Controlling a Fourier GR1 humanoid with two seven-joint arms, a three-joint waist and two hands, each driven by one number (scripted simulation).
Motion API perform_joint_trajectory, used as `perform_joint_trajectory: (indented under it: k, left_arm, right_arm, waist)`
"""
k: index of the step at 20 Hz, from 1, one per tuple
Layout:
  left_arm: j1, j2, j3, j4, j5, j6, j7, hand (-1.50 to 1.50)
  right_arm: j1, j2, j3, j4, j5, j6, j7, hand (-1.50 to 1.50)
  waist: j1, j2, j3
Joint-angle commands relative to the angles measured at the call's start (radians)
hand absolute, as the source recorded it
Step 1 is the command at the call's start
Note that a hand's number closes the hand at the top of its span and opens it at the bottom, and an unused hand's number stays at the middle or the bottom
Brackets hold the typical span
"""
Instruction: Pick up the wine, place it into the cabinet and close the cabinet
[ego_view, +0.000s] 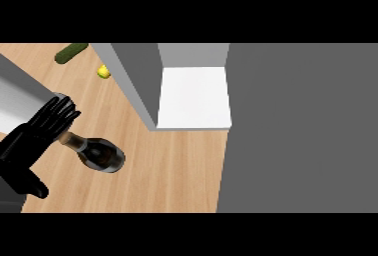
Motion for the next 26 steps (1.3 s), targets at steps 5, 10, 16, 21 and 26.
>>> perform_joint_trajectory:
  k: [5, 10, 16, 21, 26]
  left_arm:
    - [-0.017, -0.008, -0.047, 0.258, -0.319, -0.018, -0.372, -1.50]
    - [-0.121, 0.028, -0.079, 0.451, -0.388, 0.019, -0.509, -1.50]
    - [-0.095, 0.005, -0.155, 0.519, -0.440, 0.056, -0.604, -1.50]
    - [-0.104, -0.006, -0.200, 0.605, -0.466, 0.070, -0.687, -1.50]
    - [-0.157, -0.014, -0.188, 0.690, -0.410, 0.030, -0.653, -1.50]
  right_arm:
    - [0.016, 0.019, 0.040, -0.097, -0.013, -0.009, 0.046, -1.50]
    - [-0.036, 0.010, -0.025, -0.048, -0.033, -0.006, 0.026, -1.50]
    - [0.087, 0.044, 0.076, -0.097, 0.025, 0.011, -0.026, -1.50]
    - [0.000, 0.027, 0.017, -0.049, -0.015, 0.004, 0.006, -1.50]
    - [-0.010, 0.028, 0.047, -0.053, -0.005, 0.003, 0.026, -1.50]
  waist:
    - [-0.003, 0.002, -0.001]
    - [-0.014, 0.006, -0.002]
    - [-0.015, 0.002, -0.002]
    - [-0.012, 0.005, -0.003]
    - [-0.025, 0.008, -0.005]
